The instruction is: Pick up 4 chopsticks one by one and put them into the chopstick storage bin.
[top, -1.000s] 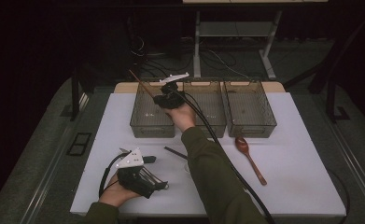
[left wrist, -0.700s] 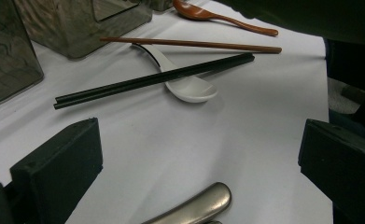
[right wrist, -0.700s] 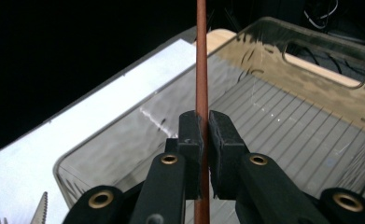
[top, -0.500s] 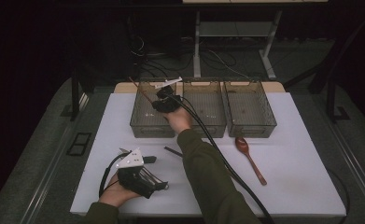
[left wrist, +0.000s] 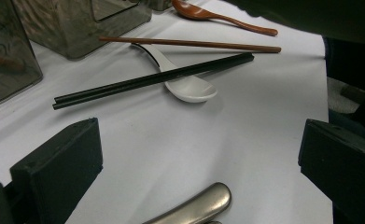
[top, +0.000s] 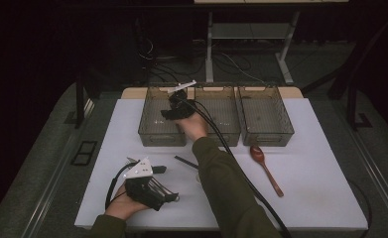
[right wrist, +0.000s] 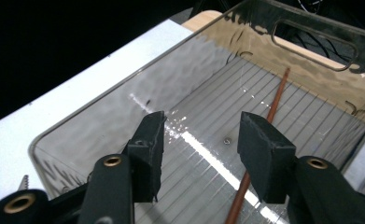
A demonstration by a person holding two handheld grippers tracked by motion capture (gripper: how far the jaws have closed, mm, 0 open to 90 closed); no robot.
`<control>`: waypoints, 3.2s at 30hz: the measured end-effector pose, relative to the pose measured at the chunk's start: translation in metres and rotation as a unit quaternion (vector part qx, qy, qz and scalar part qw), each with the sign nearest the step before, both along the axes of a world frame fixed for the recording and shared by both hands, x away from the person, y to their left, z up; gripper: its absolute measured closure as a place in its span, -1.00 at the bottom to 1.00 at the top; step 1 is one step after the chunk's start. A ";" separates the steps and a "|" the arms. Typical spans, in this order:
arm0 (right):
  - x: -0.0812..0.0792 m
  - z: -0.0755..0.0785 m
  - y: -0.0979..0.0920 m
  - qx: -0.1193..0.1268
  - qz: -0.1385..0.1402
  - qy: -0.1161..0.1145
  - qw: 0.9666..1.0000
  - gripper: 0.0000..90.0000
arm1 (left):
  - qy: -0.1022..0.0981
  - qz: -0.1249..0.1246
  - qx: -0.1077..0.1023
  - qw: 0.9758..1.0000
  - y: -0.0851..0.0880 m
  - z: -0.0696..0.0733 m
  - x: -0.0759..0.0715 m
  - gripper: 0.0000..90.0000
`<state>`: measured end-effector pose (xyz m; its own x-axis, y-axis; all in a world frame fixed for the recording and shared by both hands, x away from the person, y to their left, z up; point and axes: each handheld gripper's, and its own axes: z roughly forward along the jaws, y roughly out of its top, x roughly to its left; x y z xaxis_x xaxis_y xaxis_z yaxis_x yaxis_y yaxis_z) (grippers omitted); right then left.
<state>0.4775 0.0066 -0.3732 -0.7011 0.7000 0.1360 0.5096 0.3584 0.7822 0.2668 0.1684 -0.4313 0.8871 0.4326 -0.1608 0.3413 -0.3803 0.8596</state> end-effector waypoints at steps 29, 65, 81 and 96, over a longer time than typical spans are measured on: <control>-0.042 0.026 -0.081 0.018 0.024 -0.015 0.999 -0.13 | -0.004 0.001 0.008 1.000 0.000 -0.002 0.002 -1.00; -0.104 0.006 -0.158 -0.016 0.060 -0.021 0.998 -0.49 | -0.001 0.007 0.011 1.000 0.001 -0.003 0.000 -1.00; -0.143 -0.019 -0.198 -0.035 0.049 0.007 0.998 -0.39 | 0.000 0.010 0.017 1.000 0.002 -0.003 0.000 -1.00; -0.178 -0.035 -0.233 -0.040 0.037 0.028 0.998 -0.11 | -0.004 0.008 0.023 1.000 0.002 -0.003 0.000 -1.00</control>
<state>0.2991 -0.2266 -0.4079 -0.7436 0.6574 0.1223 0.5216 0.4558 0.7213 0.2666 0.1703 -0.4340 0.8811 0.4536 -0.1335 0.3413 -0.4147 0.8435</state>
